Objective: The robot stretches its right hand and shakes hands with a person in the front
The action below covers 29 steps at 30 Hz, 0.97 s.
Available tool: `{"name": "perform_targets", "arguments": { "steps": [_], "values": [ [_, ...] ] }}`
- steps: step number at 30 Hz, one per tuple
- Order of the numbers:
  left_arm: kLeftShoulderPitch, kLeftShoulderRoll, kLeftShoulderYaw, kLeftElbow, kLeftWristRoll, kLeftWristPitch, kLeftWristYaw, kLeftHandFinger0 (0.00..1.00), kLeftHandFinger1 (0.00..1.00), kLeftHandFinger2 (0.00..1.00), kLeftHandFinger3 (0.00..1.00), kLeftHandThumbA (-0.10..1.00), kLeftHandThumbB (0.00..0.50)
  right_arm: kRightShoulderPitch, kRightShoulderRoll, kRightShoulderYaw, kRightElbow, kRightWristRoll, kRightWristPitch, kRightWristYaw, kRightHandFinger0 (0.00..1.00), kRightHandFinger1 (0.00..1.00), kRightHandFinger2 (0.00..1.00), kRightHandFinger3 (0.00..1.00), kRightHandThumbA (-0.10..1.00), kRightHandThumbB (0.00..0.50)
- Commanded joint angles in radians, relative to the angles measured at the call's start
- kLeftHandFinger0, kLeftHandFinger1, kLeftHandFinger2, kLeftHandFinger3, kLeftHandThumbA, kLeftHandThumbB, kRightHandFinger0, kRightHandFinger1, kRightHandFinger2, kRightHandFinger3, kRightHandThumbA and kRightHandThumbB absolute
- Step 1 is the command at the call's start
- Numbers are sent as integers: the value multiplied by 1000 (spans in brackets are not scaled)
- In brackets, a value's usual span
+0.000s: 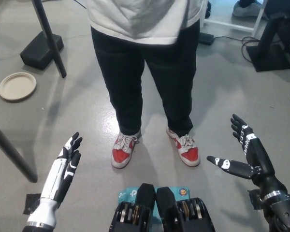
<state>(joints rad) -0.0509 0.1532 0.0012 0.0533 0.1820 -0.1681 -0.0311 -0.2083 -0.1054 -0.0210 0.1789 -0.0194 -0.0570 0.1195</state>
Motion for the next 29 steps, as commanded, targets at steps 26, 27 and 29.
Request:
{"name": "perform_targets", "arguments": {
  "steps": [26,27,29],
  "values": [
    [-5,11,-2,-51,8,18,1,1000,1000,1000,1000,1000,27,-1,-14,23,-28,0,-59,-1,1000,1000,1000,1000,1000,275],
    [-11,12,-2,-44,0,10,-2,1000,1000,1000,1000,1000,21,-3,-14,23,-24,4,-65,2,1000,1000,1000,1000,1000,274],
    [-13,13,-2,-41,-3,7,-3,1000,1000,1000,1000,1000,20,-3,-14,23,-22,6,-68,3,1000,1000,1000,1000,1000,274]
  ]
}}
